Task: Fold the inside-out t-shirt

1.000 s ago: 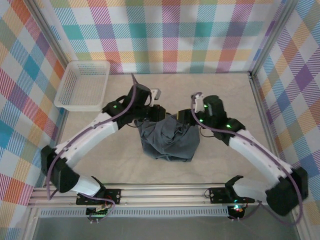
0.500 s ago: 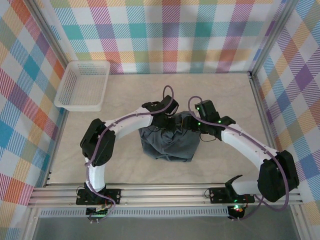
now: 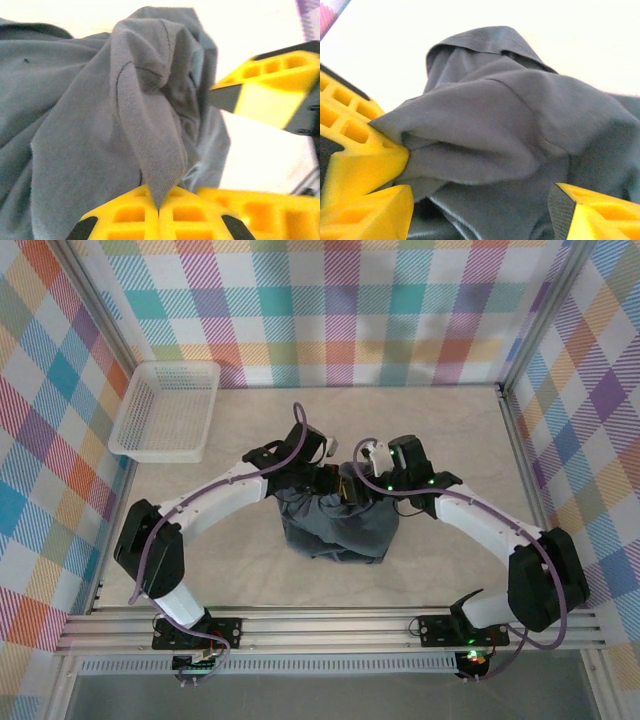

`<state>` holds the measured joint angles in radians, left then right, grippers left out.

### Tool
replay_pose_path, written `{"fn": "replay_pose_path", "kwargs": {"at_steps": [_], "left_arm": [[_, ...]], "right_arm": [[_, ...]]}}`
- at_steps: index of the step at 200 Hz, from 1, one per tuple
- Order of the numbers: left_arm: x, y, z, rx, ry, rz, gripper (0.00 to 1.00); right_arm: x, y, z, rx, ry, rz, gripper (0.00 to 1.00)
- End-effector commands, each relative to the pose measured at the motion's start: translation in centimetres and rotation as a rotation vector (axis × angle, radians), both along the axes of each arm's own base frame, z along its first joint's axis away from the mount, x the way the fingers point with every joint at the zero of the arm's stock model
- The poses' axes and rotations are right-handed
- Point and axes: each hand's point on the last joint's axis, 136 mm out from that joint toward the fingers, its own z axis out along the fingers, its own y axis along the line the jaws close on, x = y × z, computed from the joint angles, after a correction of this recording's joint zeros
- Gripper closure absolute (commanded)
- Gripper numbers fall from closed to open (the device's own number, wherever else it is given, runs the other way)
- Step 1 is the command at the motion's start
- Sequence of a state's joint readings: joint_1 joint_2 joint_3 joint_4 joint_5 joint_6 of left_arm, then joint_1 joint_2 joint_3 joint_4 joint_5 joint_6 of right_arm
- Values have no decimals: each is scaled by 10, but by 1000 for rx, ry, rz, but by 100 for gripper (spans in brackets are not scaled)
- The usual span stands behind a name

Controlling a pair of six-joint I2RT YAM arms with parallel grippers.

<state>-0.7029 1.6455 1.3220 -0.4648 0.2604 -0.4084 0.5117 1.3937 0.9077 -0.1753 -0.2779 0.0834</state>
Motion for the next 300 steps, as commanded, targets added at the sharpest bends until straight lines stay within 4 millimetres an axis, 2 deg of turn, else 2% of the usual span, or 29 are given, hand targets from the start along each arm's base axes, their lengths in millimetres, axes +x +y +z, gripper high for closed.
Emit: {"fn": "replay_pose_path", "kwargs": {"at_steps": [1, 19, 42, 58, 75, 83, 92, 101, 116, 130, 150, 160, 171, 182, 197, 214, 227, 243, 250, 269, 300], "left_arm": [[-3, -8, 12, -111, 28, -12, 100], [-1, -8, 25, -173, 26, -5, 100], [2, -1, 55, -252, -1, -2, 100], [3, 6, 72, -290, -14, 7, 100], [4, 10, 84, -335, -16, 10, 100], [3, 10, 87, -345, -16, 5, 100], [2, 12, 84, -333, -10, 10, 100], [3, 17, 78, -299, -15, 21, 100], [9, 34, 61, -222, -15, 66, 100], [19, 59, 47, -219, -1, 119, 90], [41, 98, 45, -257, -23, 201, 81], [43, 101, 49, -259, -41, 185, 77], [41, 94, 54, -284, -44, 136, 70], [37, 88, 60, -329, -43, 103, 60], [35, 90, 84, -356, -138, 90, 49], [24, 103, 111, -309, -273, 90, 46], [7, 96, 126, -257, -405, 17, 46], [-25, 76, 121, -150, -494, -131, 46], [-33, 70, 117, -102, -528, -169, 46], [-34, 62, 109, -32, -560, -207, 41], [-30, 34, 112, -18, -602, -297, 39]], "right_arm": [[-12, 25, -3, 44, -70, 232, 27], [-23, 36, -10, 107, -2, 297, 28], [-10, 31, -26, 72, 36, 198, 32], [-8, 31, -25, 86, 32, 182, 39], [-6, 30, -21, 94, 11, 166, 58], [-5, 28, -19, 90, 2, 150, 73], [-3, 27, -11, 101, -8, 133, 89], [-6, 30, 2, 139, -16, 141, 100], [-17, 36, 36, 247, -30, 170, 100], [-36, 41, 78, 400, -56, 234, 100], [-58, 36, 132, 606, -113, 294, 100], [-62, 33, 150, 656, -133, 302, 100], [-61, 31, 163, 682, -136, 300, 100], [-56, 29, 167, 683, -128, 285, 100], [-49, 28, 160, 664, -97, 265, 100], [-46, 25, 153, 657, -71, 254, 100], [-45, 25, 149, 645, -59, 252, 100], [-45, 26, 148, 633, -46, 261, 100], [-47, 27, 149, 632, -35, 276, 100], [-52, 31, 153, 638, -2, 326, 100], [-53, 32, 158, 638, 15, 344, 100]]}}
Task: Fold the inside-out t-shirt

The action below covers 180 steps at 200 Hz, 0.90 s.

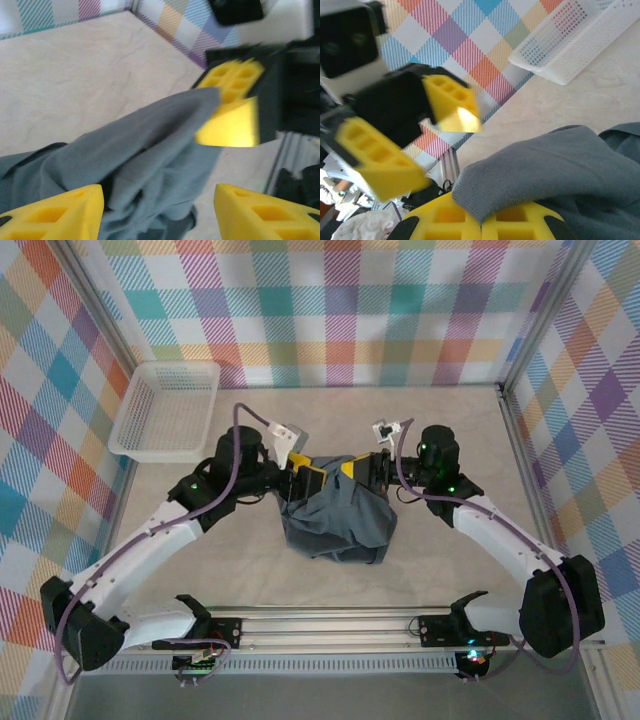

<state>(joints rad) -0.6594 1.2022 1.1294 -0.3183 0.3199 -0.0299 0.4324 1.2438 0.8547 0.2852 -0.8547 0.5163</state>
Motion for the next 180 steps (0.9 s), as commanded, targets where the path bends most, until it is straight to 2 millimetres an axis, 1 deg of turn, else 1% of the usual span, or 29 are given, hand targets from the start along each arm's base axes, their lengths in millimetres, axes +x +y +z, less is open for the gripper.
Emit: {"fn": "replay_pose_path", "kwargs": {"at_steps": [1, 8, 12, 17, 27, 33, 36, 38, 39, 41, 51, 64, 78, 81, 93, 98, 104, 113, 122, 135, 144, 155, 169, 180], "left_arm": [[11, -10, -9, 108, -71, -31, 39], [15, -15, -10, 110, -69, -34, 40], [17, -16, -11, 108, -65, -33, 42], [19, -20, -8, 97, -67, -33, 48], [22, -24, 0, 63, -66, -29, 64], [22, -26, 6, 36, -65, -27, 79], [23, -26, 7, 27, -57, -25, 89], [22, -26, 7, 21, -50, -23, 94], [23, -28, 12, 5, -61, -23, 95], [25, -28, 16, -13, -65, -18, 100], [24, -29, 28, -90, -37, -21, 100], [19, -30, 41, -181, 35, -46, 100], [16, -26, 52, -221, 136, -36, 100], [14, -25, 48, -211, 182, -29, 100], [8, -25, 55, -219, 290, -34, 100], [5, -25, 54, -219, 341, -33, 100], [2, -27, 57, -232, 400, -40, 100], [-3, -30, 61, -254, 476, -54, 100], [-6, -33, 62, -274, 536, -64, 100], [-9, -36, 65, -299, 579, -78, 100], [-8, -37, 65, -304, 587, -75, 100], [-5, -35, 62, -297, 585, -50, 100], [-1, -34, 60, -295, 584, -24, 100], [2, -35, 60, -299, 590, -17, 100]], "right_arm": [[-8, 2, 18, 20, -21, 65, 100], [-9, 2, 19, 20, -22, 65, 100], [-9, 3, 20, 20, -21, 66, 100], [-9, 2, 20, 19, -16, 64, 100], [-7, 2, 18, 10, -10, 51, 100], [-4, 1, 14, -5, -1, 30, 100], [-3, 0, 12, -14, 6, 18, 100], [0, -1, 10, -22, 9, 3, 100], [0, -1, 9, -26, 11, -3, 100], [2, -2, 7, -36, 17, -16, 100], [15, -9, -7, -95, 39, -108, 98], [30, -22, -30, -195, 58, -223, 100], [45, -37, -62, -347, 63, -320, 97], [47, -41, -69, -382, 62, -336, 96], [57, -54, -95, -503, 52, -388, 93], [60, -58, -104, -541, 50, -403, 93], [63, -61, -110, -576, 41, -412, 92], [64, -64, -115, -603, 43, -414, 88], [61, -61, -110, -590, 42, -393, 83], [50, -53, -94, -530, 18, -345, 66], [43, -50, -80, -495, -20, -341, 60], [33, -49, -62, -463, -97, -358, 55], [23, -50, -40, -422, -206, -416, 54], [11, -46, -23, -366, -300, -434, 52]]}}
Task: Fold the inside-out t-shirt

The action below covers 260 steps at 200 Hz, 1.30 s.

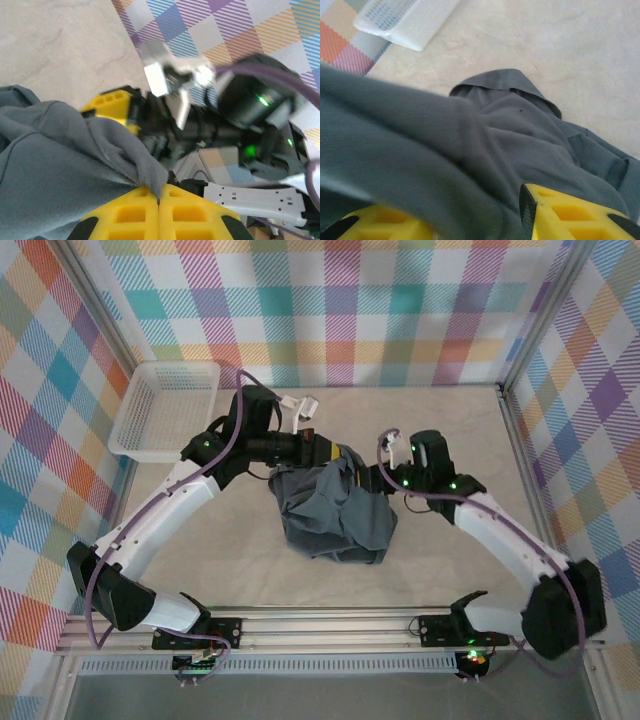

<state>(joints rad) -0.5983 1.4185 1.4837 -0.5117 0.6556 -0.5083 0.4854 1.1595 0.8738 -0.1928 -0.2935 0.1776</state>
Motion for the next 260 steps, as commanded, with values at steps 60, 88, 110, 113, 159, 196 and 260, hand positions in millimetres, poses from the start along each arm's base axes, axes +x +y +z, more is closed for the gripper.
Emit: {"fn": "replay_pose_path", "kwargs": {"at_steps": [60, 88, 110, 113, 159, 196, 260], "left_arm": [[8, -3, 10, -32, 75, 41, 100], [5, -2, 19, -52, 55, 33, 100], [4, 1, 19, -26, 46, 38, 100], [4, 2, 18, -21, 45, 39, 100], [59, 54, -29, 238, -32, 243, 100], [71, 44, -84, 308, -18, 156, 91], [25, 60, -37, 193, -146, 136, 58]], "right_arm": [[-15, 33, 84, 150, -382, 40, 50], [4, 36, 68, 64, -388, 18, 53], [2, 44, 64, 58, -393, 70, 68], [0, 46, 64, 63, -388, 84, 71], [-69, 69, 98, 305, -253, 408, 100], [-74, 56, 127, 486, -226, 386, 100], [-51, 43, 108, 445, -194, 323, 100]]}}
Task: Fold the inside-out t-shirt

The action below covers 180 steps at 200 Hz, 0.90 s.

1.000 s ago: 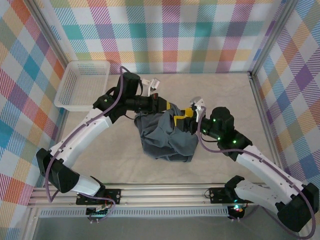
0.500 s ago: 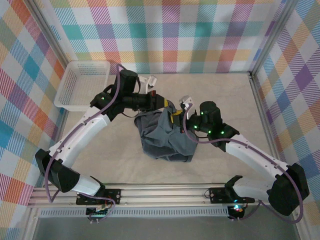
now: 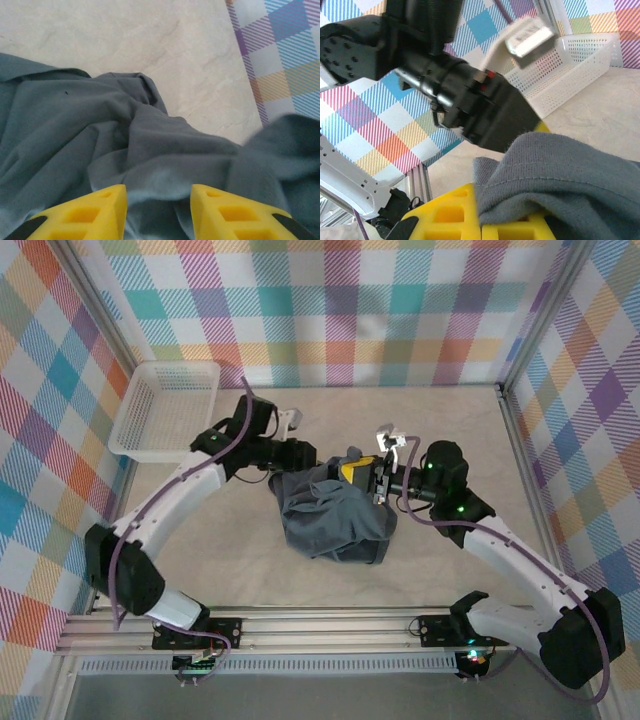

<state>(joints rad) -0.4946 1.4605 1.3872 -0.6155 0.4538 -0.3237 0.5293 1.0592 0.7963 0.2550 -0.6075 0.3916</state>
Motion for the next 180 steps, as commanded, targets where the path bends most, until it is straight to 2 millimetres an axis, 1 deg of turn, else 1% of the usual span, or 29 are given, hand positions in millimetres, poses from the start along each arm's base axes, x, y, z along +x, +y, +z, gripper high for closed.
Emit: {"fn": "replay_pose_path", "kwargs": {"at_steps": [1, 12, 23, 42, 65, 72, 81, 85, 89, 95, 102, 113, 119, 122, 123, 124, 127, 139, 142, 143, 144, 149, 153, 160, 170, 180], "left_arm": [[-22, 4, 48, -82, -140, -54, 58], [-36, -3, 48, -109, -117, -120, 57], [-44, -9, 44, -100, -108, -157, 54], [-39, -12, 26, -59, -65, -138, 51], [-41, -38, 18, -99, -4, -227, 46], [-41, -44, 12, -79, 7, -244, 46], [-39, -47, 2, -29, 18, -245, 46], [-38, -47, -2, -10, 25, -244, 47], [-37, -47, -5, -2, 31, -245, 50], [-37, -48, -5, -6, 33, -246, 58], [-36, -48, -2, -15, 22, -236, 73], [-33, -44, 9, -39, -9, -200, 93], [-30, -39, 16, -40, -27, -166, 100], [-29, -36, 18, -35, -34, -148, 100], [-29, -34, 19, -32, -37, -142, 100], [-28, -33, 20, -31, -41, -134, 100], [-26, -28, 22, -20, -49, -112, 100], [-21, -7, 25, 48, -77, -21, 100], [-22, -2, 25, 65, -82, -5, 100], [-21, 0, 24, 75, -85, 4, 100], [-21, 2, 24, 82, -88, 11, 100], [-21, 9, 22, 110, -98, 31, 100], [-22, 14, 17, 132, -99, 43, 100], [-25, 20, 9, 154, -97, 53, 100], [-29, 23, -9, 173, -68, 55, 100], [-35, 21, -32, 181, -16, 49, 100]], "right_arm": [[-3, 0, 8, 31, -23, 42, 100], [-5, 1, 8, 22, -26, 59, 100], [-8, 3, 9, 16, -28, 89, 100], [-14, 7, 11, 19, -24, 145, 100], [-13, 9, 11, 12, -6, 158, 100], [-11, 9, 10, 9, -5, 148, 100], [-8, 8, 9, 5, -7, 126, 100], [-7, 7, 9, 3, -9, 116, 100], [-6, 6, 8, -2, -11, 105, 100], [-1, 4, 4, -14, -8, 73, 100], [5, 1, -1, -34, 3, 24, 100], [20, -8, -20, -103, 32, -83, 100], [24, -14, -33, -150, 41, -128, 100], [26, -17, -41, -177, 45, -147, 100], [26, -20, -48, -195, 49, -159, 100], [26, -20, -48, -195, 49, -159, 100], [27, -23, -56, -218, 53, -176, 100], [28, -39, -100, -310, 113, -258, 96], [27, -44, -112, -327, 133, -274, 95], [25, -46, -120, -336, 146, -279, 94], [25, -46, -120, -336, 146, -279, 94], [20, -51, -138, -349, 184, -292, 92], [16, -54, -153, -356, 219, -300, 89], [6, -58, -173, -358, 276, -299, 87], [-9, -59, -190, -343, 349, -273, 85], [-16, -58, -194, -328, 388, -258, 82]]}}
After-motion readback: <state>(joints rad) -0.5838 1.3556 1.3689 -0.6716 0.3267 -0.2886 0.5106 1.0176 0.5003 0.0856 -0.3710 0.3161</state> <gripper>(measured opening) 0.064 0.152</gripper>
